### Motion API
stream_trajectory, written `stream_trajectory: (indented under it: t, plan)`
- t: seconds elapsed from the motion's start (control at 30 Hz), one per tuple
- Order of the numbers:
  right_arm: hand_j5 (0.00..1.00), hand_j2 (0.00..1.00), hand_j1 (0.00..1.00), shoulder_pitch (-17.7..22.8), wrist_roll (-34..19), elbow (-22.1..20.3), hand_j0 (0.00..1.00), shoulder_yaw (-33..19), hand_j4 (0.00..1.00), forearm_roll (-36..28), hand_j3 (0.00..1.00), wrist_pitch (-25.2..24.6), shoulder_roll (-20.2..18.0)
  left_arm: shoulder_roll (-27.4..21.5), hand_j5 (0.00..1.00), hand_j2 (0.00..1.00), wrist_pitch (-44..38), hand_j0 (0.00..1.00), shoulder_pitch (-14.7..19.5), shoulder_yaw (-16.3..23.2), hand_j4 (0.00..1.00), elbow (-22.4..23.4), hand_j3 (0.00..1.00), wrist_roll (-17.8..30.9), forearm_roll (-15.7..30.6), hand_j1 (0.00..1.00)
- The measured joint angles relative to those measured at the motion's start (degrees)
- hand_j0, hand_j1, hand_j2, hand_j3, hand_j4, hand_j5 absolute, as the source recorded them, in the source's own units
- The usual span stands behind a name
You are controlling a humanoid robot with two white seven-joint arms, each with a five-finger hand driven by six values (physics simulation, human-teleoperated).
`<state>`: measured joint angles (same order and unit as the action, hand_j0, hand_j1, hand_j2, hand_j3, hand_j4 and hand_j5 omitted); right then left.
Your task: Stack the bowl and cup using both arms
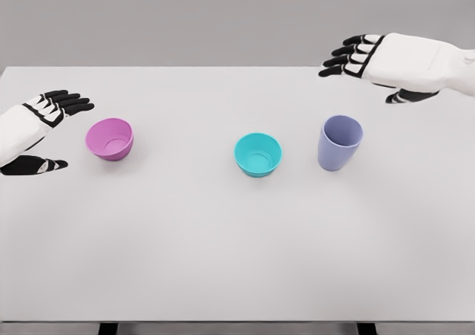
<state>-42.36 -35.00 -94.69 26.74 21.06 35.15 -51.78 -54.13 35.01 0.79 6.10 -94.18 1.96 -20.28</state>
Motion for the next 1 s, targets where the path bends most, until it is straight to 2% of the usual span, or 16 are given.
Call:
stream_trajectory:
  t: [0.13, 0.2, 0.27, 0.33, 0.4, 0.43, 0.47, 0.53, 0.6, 0.73, 0.8, 0.9, 1.0]
  plan:
    - [1.00, 1.00, 1.00, 0.00, -0.02, -0.60, 1.00, -0.45, 1.00, -0.20, 1.00, 0.01, -1.22, 0.03, 1.00, 1.00, 0.00, 1.00, 0.00, -0.04, 1.00, 0.24, 1.00, 0.19, -0.04, 1.00]
    - [1.00, 1.00, 1.00, -0.09, -0.02, -0.81, 1.00, -0.63, 1.00, -0.28, 1.00, 0.01, -2.90, -0.06, 1.00, 1.00, 0.00, 1.00, 0.44, -0.13, 1.00, 0.58, 1.00, 2.56, 0.22, 1.00]
    - [1.00, 1.00, 1.00, 0.09, -0.03, -1.45, 1.00, -1.36, 1.00, -0.32, 1.00, 0.02, -5.38, -0.14, 1.00, 1.00, 0.01, 1.00, 1.05, -1.42, 1.00, 0.80, 1.00, 7.26, 0.80, 1.00]
    - [1.00, 1.00, 1.00, 0.61, -0.03, -2.82, 1.00, -2.06, 1.00, -0.40, 1.00, 0.02, -8.87, -0.06, 1.00, 1.00, 0.03, 1.00, 2.11, -4.46, 1.00, 0.79, 1.00, 16.20, 2.31, 1.00]
    - [1.00, 1.00, 1.00, 1.05, -0.03, -3.69, 1.00, -2.44, 1.00, -0.48, 1.00, 0.01, -11.06, 0.49, 1.00, 1.00, 0.04, 1.00, 6.23, -6.72, 1.00, 0.48, 1.00, 24.36, 5.49, 1.00]
    - [1.00, 1.00, 1.00, 1.31, -0.03, -3.91, 1.00, -2.55, 1.00, -0.49, 1.00, 0.01, -11.68, 1.21, 1.00, 1.00, 0.04, 1.00, 7.29, -7.33, 1.00, 0.20, 1.00, 26.82, 6.60, 1.00]
    - [1.00, 1.00, 1.00, 2.37, -0.03, -3.97, 1.00, -2.62, 1.00, -0.52, 1.00, 0.02, -12.02, 2.01, 1.00, 1.00, 0.04, 1.00, 9.75, -7.63, 1.00, -0.08, 1.00, 28.59, 7.29, 1.00]
    - [1.00, 1.00, 1.00, 3.34, -0.03, -3.89, 1.00, -2.74, 1.00, -0.92, 1.00, 0.02, -12.03, 3.16, 1.00, 1.00, -0.85, 1.00, 12.21, -7.25, 1.00, -0.70, 1.00, 30.76, 7.50, 1.00]
    - [1.00, 1.00, 1.00, 4.13, -0.03, -3.84, 1.00, -2.85, 1.00, -2.41, 1.00, 0.02, -11.69, 3.93, 1.00, 1.00, -5.59, 1.00, 17.31, -3.79, 1.00, -1.34, 1.00, 31.86, 5.87, 1.00]
    - [1.00, 1.00, 1.00, 4.48, -0.03, -2.66, 1.00, -3.59, 1.00, -4.36, 1.00, 0.00, -10.45, 4.39, 1.00, 1.00, -18.47, 1.00, 24.60, 7.47, 1.00, -1.92, 1.00, 32.74, 2.86, 1.00]
    - [1.00, 1.00, 1.00, 4.48, -0.03, -2.24, 1.00, -3.85, 1.00, -4.61, 1.00, 0.01, -9.63, 3.19, 1.00, 1.00, -21.91, 1.00, 30.65, 14.11, 1.00, -1.86, 1.00, 32.94, 2.31, 1.00]
    - [1.00, 1.00, 1.00, 4.48, -0.03, -1.98, 1.00, -3.95, 1.00, -4.82, 1.00, 0.00, -8.19, 1.49, 1.00, 1.00, -24.10, 1.00, 34.63, 22.05, 1.00, -1.74, 1.00, 32.99, 2.53, 1.00]
    - [1.00, 1.00, 1.00, 4.48, -0.03, -1.90, 1.00, -4.01, 1.00, -4.88, 1.00, 0.01, -7.52, 0.09, 1.00, 1.00, -24.53, 1.00, 37.61, 28.10, 1.00, -1.71, 1.00, 33.03, 2.85, 1.00]
